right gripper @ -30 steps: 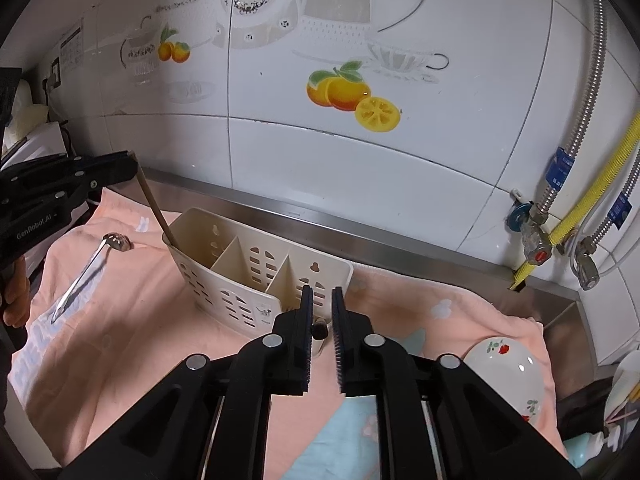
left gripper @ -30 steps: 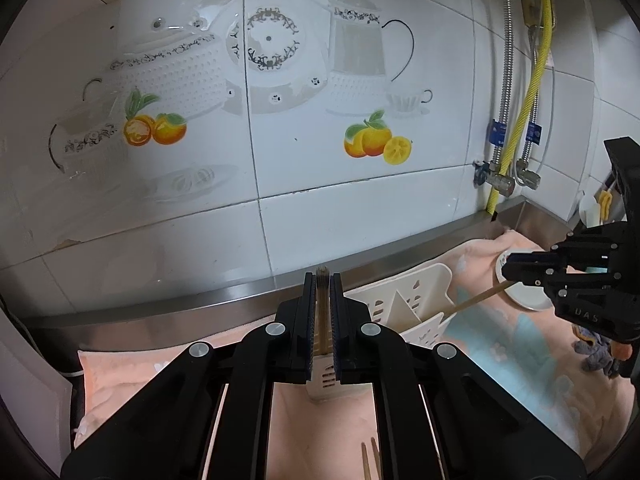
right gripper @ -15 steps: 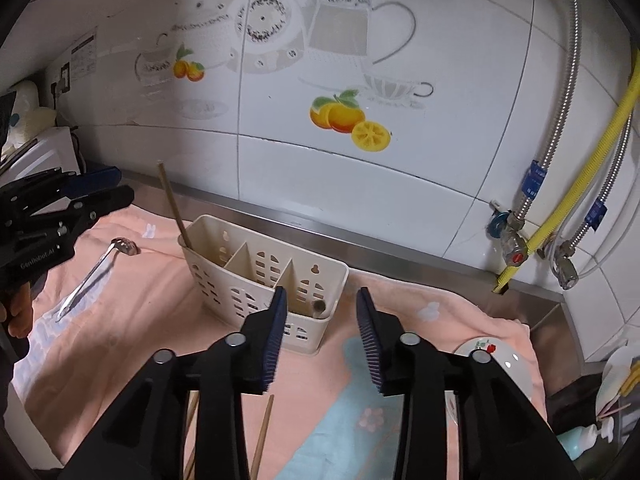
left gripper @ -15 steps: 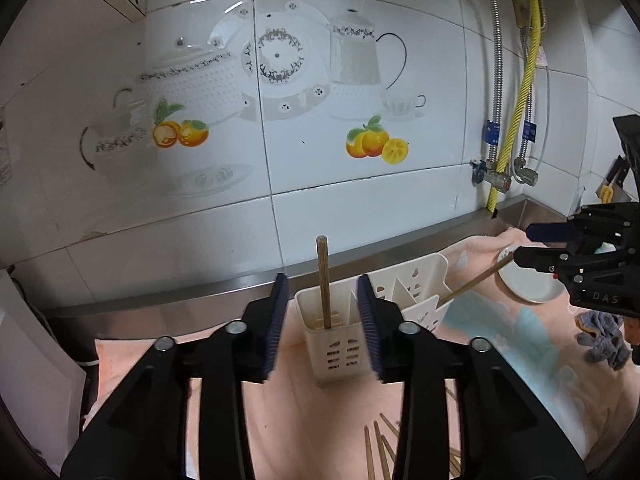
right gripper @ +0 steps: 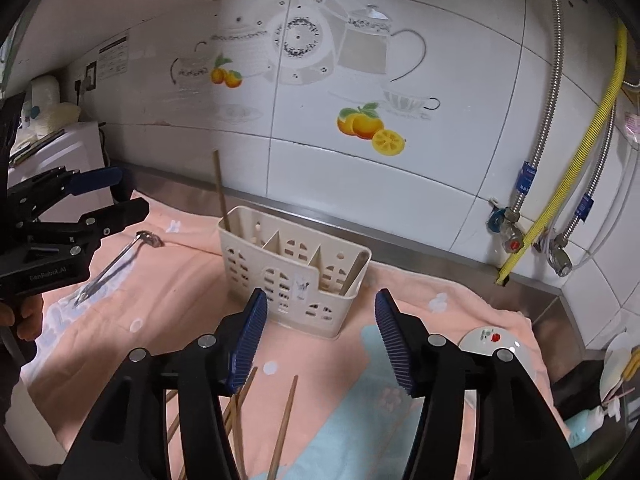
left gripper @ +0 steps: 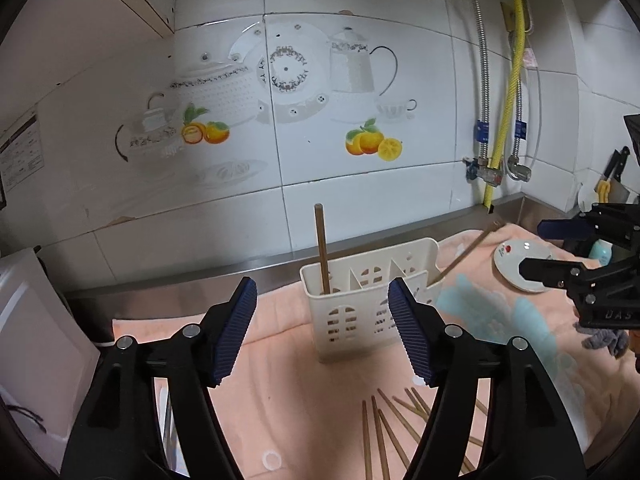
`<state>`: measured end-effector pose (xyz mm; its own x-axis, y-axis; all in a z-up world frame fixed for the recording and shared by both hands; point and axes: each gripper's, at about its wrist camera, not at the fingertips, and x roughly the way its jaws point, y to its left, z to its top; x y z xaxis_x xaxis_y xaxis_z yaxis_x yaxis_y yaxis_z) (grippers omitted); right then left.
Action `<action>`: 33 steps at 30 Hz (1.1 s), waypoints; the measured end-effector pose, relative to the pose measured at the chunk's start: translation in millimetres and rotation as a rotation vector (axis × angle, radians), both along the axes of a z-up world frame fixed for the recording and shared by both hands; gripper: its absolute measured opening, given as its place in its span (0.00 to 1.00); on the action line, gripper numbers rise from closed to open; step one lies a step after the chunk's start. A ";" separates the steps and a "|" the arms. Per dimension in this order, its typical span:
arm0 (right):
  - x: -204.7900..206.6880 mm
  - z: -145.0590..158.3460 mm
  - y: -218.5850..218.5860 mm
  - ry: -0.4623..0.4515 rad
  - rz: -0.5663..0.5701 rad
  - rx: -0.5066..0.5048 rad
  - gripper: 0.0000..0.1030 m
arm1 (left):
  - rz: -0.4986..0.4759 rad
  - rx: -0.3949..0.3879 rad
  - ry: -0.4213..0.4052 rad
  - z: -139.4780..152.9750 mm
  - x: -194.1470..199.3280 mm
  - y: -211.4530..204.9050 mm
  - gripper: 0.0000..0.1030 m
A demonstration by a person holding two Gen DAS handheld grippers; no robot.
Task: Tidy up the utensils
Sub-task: 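Open both grippers and withdraw them from the holder toward the chopsticks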
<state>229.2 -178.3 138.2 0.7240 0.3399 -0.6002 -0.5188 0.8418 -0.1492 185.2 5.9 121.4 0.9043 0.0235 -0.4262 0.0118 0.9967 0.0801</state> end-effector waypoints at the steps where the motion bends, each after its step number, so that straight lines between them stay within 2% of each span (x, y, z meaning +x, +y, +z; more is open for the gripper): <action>1: -3.9 -2.6 -0.2 0.002 0.001 0.003 0.53 | 0.003 0.001 -0.001 -0.5 -2.9 -0.6 0.70; 8: -27.6 -19.7 -4.6 0.008 -0.006 0.022 0.61 | 0.013 -0.001 -0.015 -5.4 -26.5 -4.7 0.80; 14: -45.4 -37.5 -12.9 0.026 -0.025 0.044 0.62 | 0.026 0.005 -0.014 -10.5 -41.0 -8.7 0.85; 26: -84.0 -64.1 -23.9 0.010 -0.057 0.023 0.62 | 0.055 0.020 0.013 -25.2 -57.5 -13.9 0.91; 33: -101.6 -88.2 -30.4 0.050 -0.071 0.040 0.62 | 0.074 -0.009 0.040 -40.6 -70.5 -4.6 0.92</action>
<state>127.6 -208.7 50.0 0.7168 0.3129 -0.6231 -0.4633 0.8816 -0.0902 114.7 1.3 80.9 0.8827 0.0857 -0.4621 -0.0587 0.9956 0.0726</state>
